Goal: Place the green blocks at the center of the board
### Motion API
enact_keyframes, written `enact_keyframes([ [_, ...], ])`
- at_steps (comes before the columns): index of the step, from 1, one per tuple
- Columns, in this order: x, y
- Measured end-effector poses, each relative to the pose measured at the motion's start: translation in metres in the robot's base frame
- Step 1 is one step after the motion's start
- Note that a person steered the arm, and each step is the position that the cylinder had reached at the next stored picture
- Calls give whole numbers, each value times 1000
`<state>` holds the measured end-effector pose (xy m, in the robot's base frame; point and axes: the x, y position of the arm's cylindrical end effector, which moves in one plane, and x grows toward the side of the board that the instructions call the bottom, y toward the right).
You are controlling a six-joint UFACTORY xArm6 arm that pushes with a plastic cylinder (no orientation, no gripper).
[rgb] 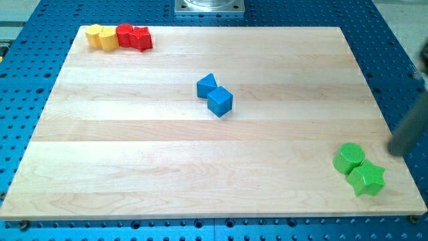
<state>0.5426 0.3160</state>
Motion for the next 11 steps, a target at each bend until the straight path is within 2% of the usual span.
enact_keyframes([
  [1, 67, -1],
  [2, 74, -24],
  [4, 60, -60],
  [6, 10, -61],
  [7, 29, -60],
  [8, 72, -55],
  [9, 66, -70],
  [11, 17, -102],
])
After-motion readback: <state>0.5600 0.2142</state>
